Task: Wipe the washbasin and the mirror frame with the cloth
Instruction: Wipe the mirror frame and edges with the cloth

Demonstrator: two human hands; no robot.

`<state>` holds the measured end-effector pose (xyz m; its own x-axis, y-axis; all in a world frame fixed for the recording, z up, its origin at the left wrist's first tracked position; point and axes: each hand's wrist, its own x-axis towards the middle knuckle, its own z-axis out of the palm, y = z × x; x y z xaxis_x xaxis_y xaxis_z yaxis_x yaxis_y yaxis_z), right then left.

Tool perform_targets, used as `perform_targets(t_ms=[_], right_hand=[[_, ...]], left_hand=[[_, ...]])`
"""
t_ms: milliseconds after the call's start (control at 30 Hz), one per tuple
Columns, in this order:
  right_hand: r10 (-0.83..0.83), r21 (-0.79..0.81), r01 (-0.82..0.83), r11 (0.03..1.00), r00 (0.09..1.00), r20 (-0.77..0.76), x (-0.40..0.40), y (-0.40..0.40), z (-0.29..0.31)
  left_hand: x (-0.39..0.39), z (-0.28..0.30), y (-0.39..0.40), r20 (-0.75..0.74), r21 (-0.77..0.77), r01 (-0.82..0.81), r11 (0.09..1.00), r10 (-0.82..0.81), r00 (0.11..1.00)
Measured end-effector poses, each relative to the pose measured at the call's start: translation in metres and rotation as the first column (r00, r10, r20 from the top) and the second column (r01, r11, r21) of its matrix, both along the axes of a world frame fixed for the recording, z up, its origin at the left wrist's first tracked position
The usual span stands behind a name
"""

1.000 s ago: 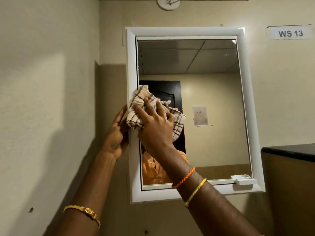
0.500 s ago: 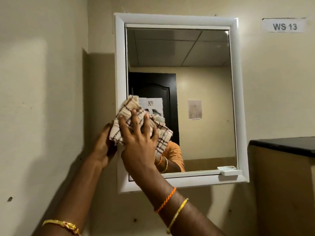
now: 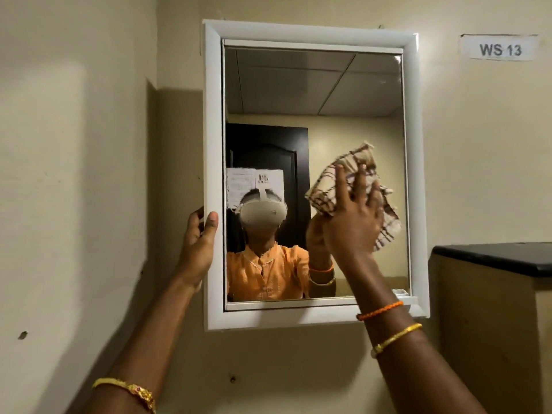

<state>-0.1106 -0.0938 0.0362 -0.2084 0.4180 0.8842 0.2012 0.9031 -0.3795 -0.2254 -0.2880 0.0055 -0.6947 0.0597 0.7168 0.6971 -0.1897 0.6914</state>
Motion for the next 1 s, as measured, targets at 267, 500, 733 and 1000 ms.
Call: perform_targets(t_ms=[267,500,733,1000], right_hand=[[0.051,0.197,-0.065,0.978,0.996,0.077,-0.032,-0.082,-0.008],[0.106,0.350,-0.203,0.914,0.955,0.278,-0.045,-0.110,-0.021],[-0.028,0.444,-0.051,0.895,0.985,0.169,-0.036,-0.045,-0.040],[-0.052,0.072,0.042,0.997,0.987,0.149,0.025,0.055,-0.028]], left_hand=[[-0.002,-0.002,0.001,0.013,-0.055,-0.001,0.998,0.002,1.000],[0.002,0.000,-0.002,0.087,0.072,0.249,0.966,-0.255,0.963],[0.007,-0.005,0.003,0.020,-0.005,0.017,1.000,-0.017,1.000],[0.000,-0.010,0.006,-0.006,-0.014,-0.040,0.999,0.040,0.999]])
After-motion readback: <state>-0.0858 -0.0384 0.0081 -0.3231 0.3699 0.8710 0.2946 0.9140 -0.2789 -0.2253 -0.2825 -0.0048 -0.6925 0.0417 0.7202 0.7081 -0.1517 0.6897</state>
